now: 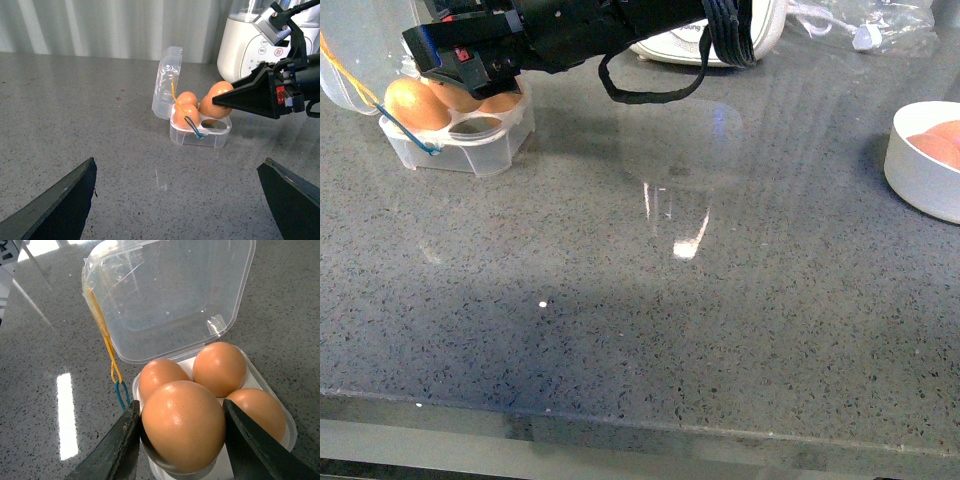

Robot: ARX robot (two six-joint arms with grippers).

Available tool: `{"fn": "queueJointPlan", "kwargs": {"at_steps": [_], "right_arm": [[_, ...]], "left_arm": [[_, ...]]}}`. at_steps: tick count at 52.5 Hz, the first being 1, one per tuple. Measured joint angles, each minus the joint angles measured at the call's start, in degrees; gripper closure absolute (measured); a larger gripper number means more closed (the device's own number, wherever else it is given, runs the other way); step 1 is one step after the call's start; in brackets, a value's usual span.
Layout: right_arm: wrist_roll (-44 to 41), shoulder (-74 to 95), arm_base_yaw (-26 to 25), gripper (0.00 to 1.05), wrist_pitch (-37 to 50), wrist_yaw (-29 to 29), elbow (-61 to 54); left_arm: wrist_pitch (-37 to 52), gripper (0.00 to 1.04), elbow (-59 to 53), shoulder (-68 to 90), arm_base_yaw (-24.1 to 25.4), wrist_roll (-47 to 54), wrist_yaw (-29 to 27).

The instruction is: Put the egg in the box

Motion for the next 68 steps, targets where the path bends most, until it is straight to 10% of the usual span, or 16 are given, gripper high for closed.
{"fn": "queueJointPlan", "kwargs": {"at_steps": [24, 45, 68], "right_arm": [[-0.46, 0.79, 0.07, 0.64, -1.05, 1.03, 0.2], [2.43, -2.36, -1.31, 0.06, 4.68, 1.03, -5.29], [14.03, -25.97, -13.29, 0.07, 26.45, 17.33, -30.75]], "left_arm": [[0.0, 0.07, 0.0, 0.0, 0.0, 0.0, 0.0], [0.0, 0.07, 0.0, 0.0, 0.0, 0.0, 0.0], [0.0, 0.07, 0.0, 0.0, 0.0, 0.0, 0.0]]}}
